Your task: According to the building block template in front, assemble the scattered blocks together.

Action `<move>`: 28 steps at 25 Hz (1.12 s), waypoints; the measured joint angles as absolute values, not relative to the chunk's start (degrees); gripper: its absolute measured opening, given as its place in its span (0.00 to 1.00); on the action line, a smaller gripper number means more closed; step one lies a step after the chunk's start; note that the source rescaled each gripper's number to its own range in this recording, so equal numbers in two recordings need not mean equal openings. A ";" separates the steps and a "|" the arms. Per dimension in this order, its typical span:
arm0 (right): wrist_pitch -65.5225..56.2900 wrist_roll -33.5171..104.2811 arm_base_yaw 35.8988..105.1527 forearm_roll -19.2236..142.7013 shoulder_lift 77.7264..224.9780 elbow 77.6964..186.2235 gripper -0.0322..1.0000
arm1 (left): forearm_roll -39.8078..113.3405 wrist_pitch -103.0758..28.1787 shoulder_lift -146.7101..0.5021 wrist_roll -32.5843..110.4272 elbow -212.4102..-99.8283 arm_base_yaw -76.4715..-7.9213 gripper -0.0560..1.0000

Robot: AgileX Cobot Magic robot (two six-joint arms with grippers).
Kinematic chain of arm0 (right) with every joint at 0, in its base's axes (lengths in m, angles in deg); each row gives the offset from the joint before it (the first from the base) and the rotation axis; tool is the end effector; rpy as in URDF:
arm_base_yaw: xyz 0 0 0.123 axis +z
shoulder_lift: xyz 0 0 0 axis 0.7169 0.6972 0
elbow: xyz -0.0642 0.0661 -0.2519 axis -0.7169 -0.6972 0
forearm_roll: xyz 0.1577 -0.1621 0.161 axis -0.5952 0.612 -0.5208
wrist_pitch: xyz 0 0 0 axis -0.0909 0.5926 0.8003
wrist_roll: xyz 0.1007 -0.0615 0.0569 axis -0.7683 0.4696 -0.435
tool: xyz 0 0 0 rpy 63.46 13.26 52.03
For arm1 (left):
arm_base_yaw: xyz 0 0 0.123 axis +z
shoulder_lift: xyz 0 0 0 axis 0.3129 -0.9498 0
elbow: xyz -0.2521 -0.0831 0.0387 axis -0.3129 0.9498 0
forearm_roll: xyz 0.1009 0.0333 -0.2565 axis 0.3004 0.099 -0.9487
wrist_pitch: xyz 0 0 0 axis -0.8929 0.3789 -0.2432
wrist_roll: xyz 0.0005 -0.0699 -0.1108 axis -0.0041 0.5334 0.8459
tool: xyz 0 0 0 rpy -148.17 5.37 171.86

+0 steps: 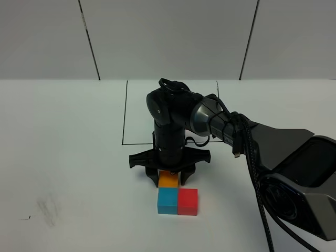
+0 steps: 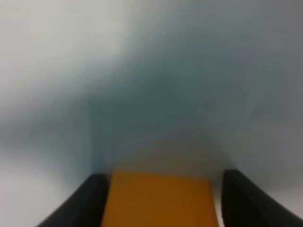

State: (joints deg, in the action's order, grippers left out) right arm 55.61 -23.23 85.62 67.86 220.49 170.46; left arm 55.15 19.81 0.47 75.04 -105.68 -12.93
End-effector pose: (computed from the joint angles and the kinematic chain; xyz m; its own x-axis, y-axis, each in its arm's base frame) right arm 0.3867 0.3275 0.0540 -0.9981 -0.0604 -0.0105 -0.0608 0.9972 0.0436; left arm 0.0668 0.0160 0.2747 -0.4447 -0.0360 -0.8950 -0.1563 0.9870 0.0380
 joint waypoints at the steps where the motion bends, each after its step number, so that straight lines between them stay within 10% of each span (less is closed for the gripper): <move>1: 55.61 -23.26 85.62 68.06 220.49 170.46 0.19 | 55.15 19.81 0.47 75.04 -105.68 -12.93 0.73; 22: 55.58 -21.42 85.62 68.92 213.84 170.46 0.19 | 55.15 19.81 0.47 75.04 -105.68 -12.93 0.73; 28: 55.63 -17.96 85.62 69.28 209.51 170.46 0.44 | 55.15 19.81 0.47 75.04 -105.68 -12.93 0.73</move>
